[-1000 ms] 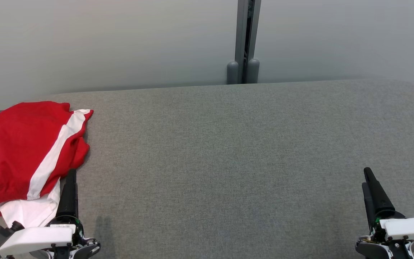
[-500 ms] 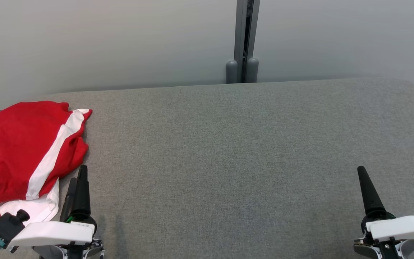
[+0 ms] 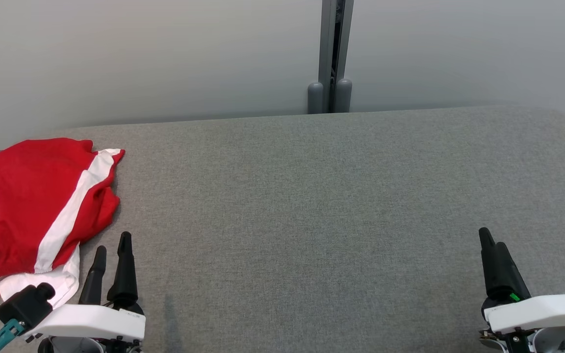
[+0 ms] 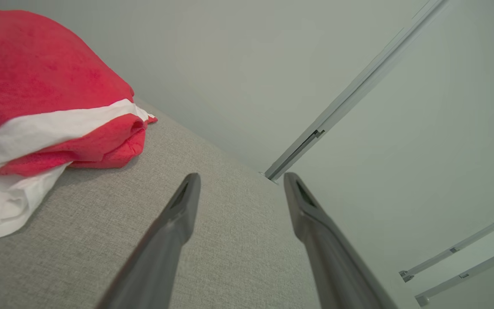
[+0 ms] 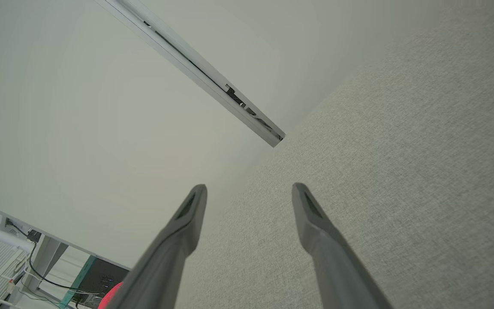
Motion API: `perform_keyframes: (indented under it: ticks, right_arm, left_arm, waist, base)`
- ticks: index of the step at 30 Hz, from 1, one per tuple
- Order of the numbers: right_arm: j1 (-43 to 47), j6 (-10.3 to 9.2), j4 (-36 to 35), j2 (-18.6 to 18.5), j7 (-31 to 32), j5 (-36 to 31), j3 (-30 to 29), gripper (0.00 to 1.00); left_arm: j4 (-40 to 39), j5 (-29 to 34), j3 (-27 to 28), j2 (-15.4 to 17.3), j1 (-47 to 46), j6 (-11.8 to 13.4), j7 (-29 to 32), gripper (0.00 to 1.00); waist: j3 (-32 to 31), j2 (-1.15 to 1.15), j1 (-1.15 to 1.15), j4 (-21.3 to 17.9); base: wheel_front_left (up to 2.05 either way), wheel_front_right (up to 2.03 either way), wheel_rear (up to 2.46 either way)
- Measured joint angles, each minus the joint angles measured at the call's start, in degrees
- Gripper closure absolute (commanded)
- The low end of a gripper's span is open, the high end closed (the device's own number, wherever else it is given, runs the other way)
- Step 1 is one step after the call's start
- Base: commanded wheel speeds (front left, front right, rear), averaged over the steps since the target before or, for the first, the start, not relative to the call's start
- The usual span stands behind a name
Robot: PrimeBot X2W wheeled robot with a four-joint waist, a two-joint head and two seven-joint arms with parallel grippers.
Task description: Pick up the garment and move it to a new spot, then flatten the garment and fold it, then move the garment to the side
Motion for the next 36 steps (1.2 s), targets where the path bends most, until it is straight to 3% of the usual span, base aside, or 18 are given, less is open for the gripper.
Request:
perform_keyframes:
  ticks: [36]
  right_arm:
    - [0.83, 0.08, 1.1, -0.01, -5.78, -24.54, 1.82, 0.0]
  left_arm:
    - [-0.89, 23.42, -3.39, 2.0, 1.7, 4.9, -5.76, 0.0]
  waist:
    - [-0.5, 0.0, 0.0, -0.15]
  base:
    - [0.0, 0.0, 0.0]
